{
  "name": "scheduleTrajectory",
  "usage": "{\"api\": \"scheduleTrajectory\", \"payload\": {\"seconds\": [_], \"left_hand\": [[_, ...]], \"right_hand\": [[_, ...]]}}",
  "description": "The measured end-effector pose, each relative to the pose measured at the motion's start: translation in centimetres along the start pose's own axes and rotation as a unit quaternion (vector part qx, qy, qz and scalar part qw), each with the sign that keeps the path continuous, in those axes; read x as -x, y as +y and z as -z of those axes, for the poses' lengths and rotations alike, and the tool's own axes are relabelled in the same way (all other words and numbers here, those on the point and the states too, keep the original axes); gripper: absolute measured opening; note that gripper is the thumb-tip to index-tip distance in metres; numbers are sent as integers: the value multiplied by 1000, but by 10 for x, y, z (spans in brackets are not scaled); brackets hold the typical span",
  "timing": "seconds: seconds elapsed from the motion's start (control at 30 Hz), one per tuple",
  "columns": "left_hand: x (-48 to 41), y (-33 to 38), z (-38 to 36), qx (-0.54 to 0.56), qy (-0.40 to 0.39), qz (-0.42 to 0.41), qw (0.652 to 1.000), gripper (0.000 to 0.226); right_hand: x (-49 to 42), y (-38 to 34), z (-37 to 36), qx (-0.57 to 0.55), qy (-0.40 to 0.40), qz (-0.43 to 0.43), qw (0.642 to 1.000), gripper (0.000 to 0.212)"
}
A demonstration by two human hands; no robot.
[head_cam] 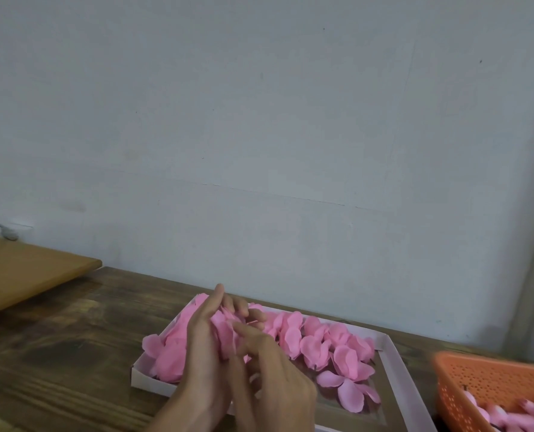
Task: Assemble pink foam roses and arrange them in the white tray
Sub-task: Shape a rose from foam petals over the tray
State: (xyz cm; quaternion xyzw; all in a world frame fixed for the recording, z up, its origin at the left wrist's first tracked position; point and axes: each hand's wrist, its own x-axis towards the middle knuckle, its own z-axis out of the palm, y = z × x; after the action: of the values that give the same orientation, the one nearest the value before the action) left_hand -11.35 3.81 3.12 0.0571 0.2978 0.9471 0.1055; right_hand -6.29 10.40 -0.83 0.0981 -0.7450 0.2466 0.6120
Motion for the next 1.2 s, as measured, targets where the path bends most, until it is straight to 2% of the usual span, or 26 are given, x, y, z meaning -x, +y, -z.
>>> {"api": "scheduleTrajectory", "payload": {"seconds": [0.07,0.23,0.4,0.5,0.67,0.7,0.77,0.93,1.0,1.07,1.2], "left_hand": [[-1,-2,4,6,-6,-2,1000,61],[-4,-6,8,15,-17,-14,1000,42],[-3,-8,9,10,-25,-29,999,37],[0,-6,7,-8,-18,-24,1000,34],[-1,-2,3,14,-12,-13,1000,43],[-1,-4,4,15,-15,-20,1000,36],[1,-6,4,10,-17,-28,999,23],[1,-5,11,24,-24,4,999,28],[1,-4,13,20,-28,28,999,30],[0,-4,14,14,-26,27,999,33],[2,-5,10,-5,-15,-14,1000,29]], "right_hand": [[-2,-1,1,10,-12,-8,1000,29],[-2,-5,4,5,-19,-3,1000,26],[-5,-6,4,4,0,-3,1000,25],[-7,-7,7,7,-8,12,1000,17],[-10,-7,9,2,-17,28,999,17],[-9,-7,10,5,-22,25,999,15],[-8,-6,10,11,-40,13,999,23],[-6,-9,14,14,-71,4,997,28],[-7,-16,15,15,-95,-18,995,22],[-10,-18,13,15,-73,-8,997,13],[-11,-12,6,31,-22,22,999,15]]}}
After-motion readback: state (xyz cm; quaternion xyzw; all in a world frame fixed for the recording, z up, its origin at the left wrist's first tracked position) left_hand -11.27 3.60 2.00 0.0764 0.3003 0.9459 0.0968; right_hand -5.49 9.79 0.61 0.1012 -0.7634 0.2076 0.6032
